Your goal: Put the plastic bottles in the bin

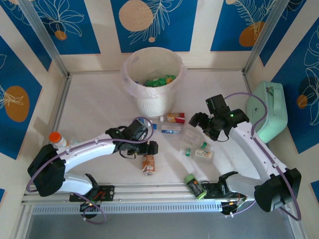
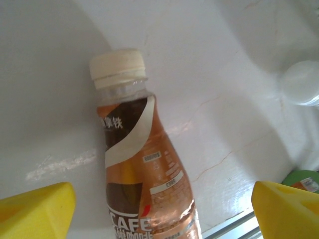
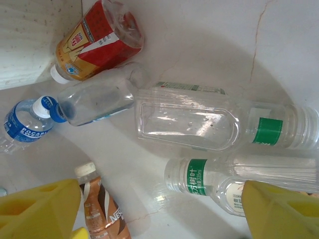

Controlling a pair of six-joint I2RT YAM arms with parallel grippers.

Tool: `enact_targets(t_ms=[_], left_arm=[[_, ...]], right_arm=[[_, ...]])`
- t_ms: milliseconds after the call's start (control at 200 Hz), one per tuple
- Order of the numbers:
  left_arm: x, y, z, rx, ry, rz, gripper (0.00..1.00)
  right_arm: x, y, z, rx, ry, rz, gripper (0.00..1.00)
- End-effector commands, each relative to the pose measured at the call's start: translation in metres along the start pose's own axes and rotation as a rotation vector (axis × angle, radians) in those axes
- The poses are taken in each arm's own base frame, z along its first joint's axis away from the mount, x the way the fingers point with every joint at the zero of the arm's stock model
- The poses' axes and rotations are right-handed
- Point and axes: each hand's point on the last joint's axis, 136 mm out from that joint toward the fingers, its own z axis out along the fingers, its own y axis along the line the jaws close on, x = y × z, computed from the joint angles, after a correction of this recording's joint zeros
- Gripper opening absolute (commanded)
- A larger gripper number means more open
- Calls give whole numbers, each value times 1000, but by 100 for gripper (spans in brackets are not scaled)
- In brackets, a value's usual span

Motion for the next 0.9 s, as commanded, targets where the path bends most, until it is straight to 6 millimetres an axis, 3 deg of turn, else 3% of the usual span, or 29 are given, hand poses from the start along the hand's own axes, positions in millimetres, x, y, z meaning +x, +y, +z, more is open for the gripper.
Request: enact_targets(t_ms=[0, 255, 495, 895], left_arm=[[6, -2, 2, -45, 28, 3, 89], [23, 2, 20, -87, 133, -14, 85], [38, 8, 20, -133, 173, -16, 81], [43, -1, 30, -106, 213, 16, 62]], right_arm=[[4, 6, 2, -29, 30, -20, 84], [0, 12, -3, -52, 24, -30, 84], [0, 13, -2, -68, 26, -14, 84], [1, 12, 5, -70, 42, 4, 84]])
